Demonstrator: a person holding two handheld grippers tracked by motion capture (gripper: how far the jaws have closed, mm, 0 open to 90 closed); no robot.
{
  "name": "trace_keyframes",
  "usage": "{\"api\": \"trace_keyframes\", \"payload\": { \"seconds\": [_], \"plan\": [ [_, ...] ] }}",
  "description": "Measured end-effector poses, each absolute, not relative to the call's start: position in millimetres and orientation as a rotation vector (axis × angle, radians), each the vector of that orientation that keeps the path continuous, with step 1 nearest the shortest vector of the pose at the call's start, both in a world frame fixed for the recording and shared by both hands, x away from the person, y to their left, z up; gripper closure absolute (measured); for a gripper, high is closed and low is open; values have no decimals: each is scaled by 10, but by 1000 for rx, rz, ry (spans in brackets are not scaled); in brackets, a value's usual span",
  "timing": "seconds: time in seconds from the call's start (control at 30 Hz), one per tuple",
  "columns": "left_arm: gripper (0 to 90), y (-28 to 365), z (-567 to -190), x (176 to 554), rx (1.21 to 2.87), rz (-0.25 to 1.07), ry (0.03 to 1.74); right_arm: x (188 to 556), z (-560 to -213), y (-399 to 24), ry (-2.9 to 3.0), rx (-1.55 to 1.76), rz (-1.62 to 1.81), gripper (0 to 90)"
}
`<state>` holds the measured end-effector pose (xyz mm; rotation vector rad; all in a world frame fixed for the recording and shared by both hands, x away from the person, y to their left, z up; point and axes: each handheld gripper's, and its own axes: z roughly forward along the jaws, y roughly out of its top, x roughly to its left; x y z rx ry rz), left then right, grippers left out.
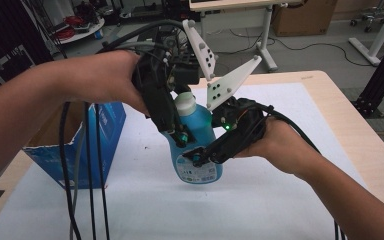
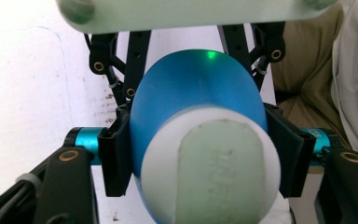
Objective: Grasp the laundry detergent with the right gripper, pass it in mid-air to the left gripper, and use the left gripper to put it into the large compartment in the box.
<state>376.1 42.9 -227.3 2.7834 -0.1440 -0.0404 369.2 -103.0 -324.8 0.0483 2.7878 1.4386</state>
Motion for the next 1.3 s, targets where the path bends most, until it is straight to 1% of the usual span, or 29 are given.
{"api": "trace_keyframes", "payload": {
  "seconds": [0.1, 0.43, 0.53, 0.77, 0.8, 0.83, 0.87, 0.9, 0.93, 0.97, 1.03, 1.1, 1.3],
  "plan": [
    [371, 421, -2277, 3755, 2790, -20, -158, 3692, -3249, -1026, 2784, 46, 1444, 459],
    [375, 424, -2275, 3728, 2783, 4, -173, 3680, -3243, -1026, 2783, 45, 1438, 460],
    [375, 429, -2268, 3724, 2788, -11, -176, 3670, -3240, -1021, 2781, 43, 1438, 459],
    [378, 438, -2202, 3690, 2805, -70, -123, 3615, -3235, -1001, 2784, 42, 1508, 442],
    [379, 441, -2186, 3683, 2809, -74, -118, 3603, -3237, -1005, 2776, 35, 1528, 423],
    [379, 444, -2169, 3678, 2815, -74, -115, 3589, -3237, -1009, 2765, 27, 1535, 376],
    [379, 449, -2150, 3673, 2818, -70, -111, 3574, -3237, -1014, 2753, 33, 1527, 311],
    [379, 458, -2126, 3668, 2821, -66, -101, 3564, -3237, -1019, 2751, 39, 1514, 284],
    [379, 467, -2096, 3668, 2827, -63, -99, 3556, -3242, -1029, 2753, 35, 1508, 237],
    [379, 478, -2062, 3663, 2830, -52, -93, 3548, -3244, -1042, 2753, 49, 1505, 212],
    [379, 511, -1985, 3658, 2832, -28, -82, 3545, -3236, -1091, 2750, 80, 1507, 204],
    [379, 556, -1908, 3661, 2828, -12, -63, 3541, -3224, -1144, 2757, 112, 1503, 119],
    [379, 722, -1649, 3696, 2805, 54, 33, 3532, -3163, -1367, 2768, 194, 1390, 119]
  ]
}}
